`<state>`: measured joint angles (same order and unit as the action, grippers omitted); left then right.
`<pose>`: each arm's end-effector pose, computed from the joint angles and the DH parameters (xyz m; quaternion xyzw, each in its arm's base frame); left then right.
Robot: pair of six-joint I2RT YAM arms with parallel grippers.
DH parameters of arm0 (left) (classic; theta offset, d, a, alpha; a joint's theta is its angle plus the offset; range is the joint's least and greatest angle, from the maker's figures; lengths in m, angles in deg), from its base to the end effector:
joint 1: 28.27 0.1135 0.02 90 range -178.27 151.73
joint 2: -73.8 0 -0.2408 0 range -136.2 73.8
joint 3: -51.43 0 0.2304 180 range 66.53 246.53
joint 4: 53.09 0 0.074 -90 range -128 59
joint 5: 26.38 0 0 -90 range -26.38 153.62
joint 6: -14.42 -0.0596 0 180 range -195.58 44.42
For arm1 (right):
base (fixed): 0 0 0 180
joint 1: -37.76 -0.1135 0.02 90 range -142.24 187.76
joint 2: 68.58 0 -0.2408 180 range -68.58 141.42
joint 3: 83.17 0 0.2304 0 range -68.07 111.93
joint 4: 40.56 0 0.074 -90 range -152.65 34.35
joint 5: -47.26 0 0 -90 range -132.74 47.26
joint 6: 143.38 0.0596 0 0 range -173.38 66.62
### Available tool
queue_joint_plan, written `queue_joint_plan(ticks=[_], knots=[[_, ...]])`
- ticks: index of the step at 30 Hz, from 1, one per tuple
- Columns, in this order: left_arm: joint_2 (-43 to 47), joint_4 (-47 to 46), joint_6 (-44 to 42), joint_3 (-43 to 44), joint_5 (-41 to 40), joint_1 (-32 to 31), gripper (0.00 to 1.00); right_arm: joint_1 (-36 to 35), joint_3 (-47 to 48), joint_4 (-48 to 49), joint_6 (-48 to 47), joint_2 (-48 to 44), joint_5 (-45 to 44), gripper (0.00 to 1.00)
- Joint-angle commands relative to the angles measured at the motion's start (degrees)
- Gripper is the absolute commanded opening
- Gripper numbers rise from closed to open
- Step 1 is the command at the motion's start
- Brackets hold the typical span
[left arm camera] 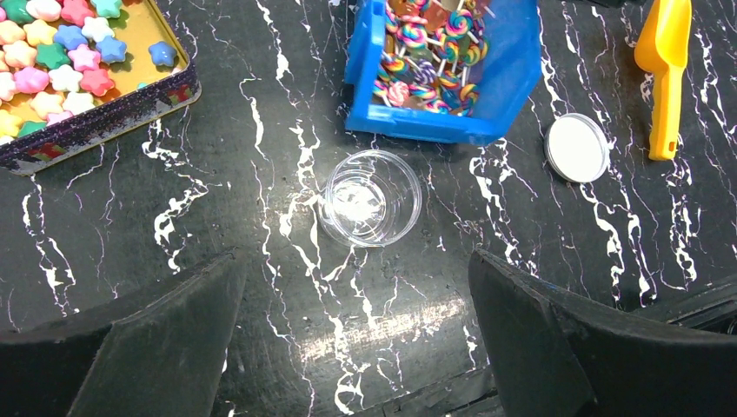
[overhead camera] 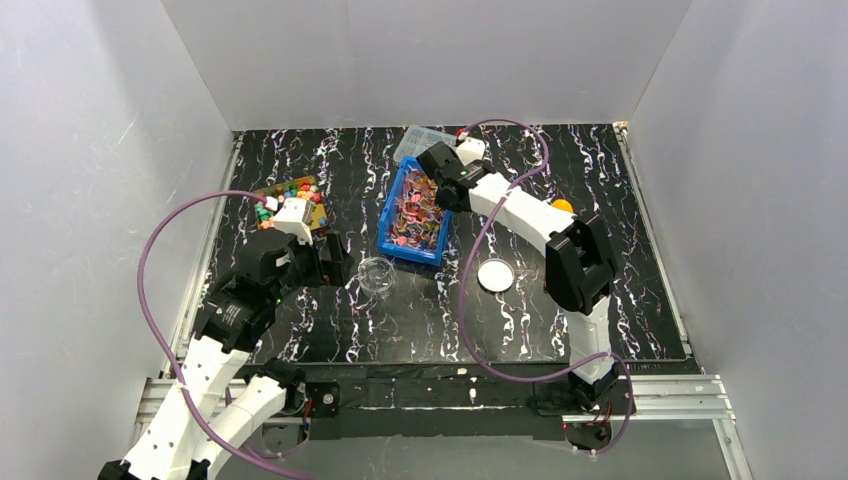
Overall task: Pack the candies
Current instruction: Move the storage box to the center of the board.
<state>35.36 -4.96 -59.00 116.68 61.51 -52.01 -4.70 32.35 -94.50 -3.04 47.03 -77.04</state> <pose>0.1487 -0.0630 0.3186 0.0412 0.8246 -0.1801 0.5347 0.3376 0.2634 0.2305 0.1533 0.9004 0.0202 0.4066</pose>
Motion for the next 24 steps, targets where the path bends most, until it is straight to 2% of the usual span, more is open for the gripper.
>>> queue_joint_plan(ticks=[1,13,24], knots=[[0.5,-0.3,0.1,1.4,0.4,-0.1,0.99,1.0,1.6,-0.9,-2.9,0.4,0.4,0.01],[0.0,-0.3,-0.1,1.3,0.9,-0.1,0.99,5.7,2.9,0.6,-12.5,-0.3,4.6,0.01],[-0.5,-0.6,-0.2,1.1,1.7,-0.1,0.99,10.5,-0.2,1.6,-18.6,-1.8,7.7,0.01]])
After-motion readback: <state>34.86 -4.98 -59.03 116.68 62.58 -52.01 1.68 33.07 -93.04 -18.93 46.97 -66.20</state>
